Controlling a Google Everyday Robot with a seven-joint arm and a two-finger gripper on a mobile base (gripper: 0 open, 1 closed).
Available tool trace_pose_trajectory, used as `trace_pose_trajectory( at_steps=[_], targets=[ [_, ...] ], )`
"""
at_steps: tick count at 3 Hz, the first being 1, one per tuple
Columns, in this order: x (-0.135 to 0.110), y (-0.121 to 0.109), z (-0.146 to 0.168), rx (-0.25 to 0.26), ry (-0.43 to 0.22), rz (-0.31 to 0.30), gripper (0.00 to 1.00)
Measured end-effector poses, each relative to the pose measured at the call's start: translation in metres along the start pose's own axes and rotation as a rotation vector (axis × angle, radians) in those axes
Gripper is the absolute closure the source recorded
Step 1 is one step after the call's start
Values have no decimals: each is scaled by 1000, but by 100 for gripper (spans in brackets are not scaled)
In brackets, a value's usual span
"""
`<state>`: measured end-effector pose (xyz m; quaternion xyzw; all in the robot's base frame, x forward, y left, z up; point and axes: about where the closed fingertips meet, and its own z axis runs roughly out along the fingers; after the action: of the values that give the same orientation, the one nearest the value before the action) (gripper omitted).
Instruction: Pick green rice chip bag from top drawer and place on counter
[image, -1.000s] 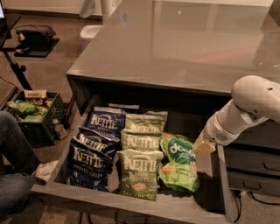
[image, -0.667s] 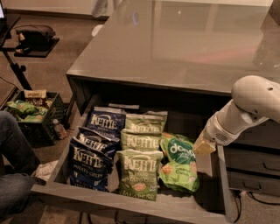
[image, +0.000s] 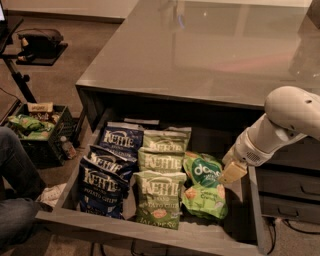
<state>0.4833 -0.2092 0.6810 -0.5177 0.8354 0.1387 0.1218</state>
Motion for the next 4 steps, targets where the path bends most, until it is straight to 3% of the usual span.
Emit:
trace_pose_trajectory(
  at_steps=[1,2,4],
  targets=[
    [0,0,0,0,0,0,0],
    [1,2,3,9,0,-4,0],
    [7,2,28,65,83,21,0]
  ],
)
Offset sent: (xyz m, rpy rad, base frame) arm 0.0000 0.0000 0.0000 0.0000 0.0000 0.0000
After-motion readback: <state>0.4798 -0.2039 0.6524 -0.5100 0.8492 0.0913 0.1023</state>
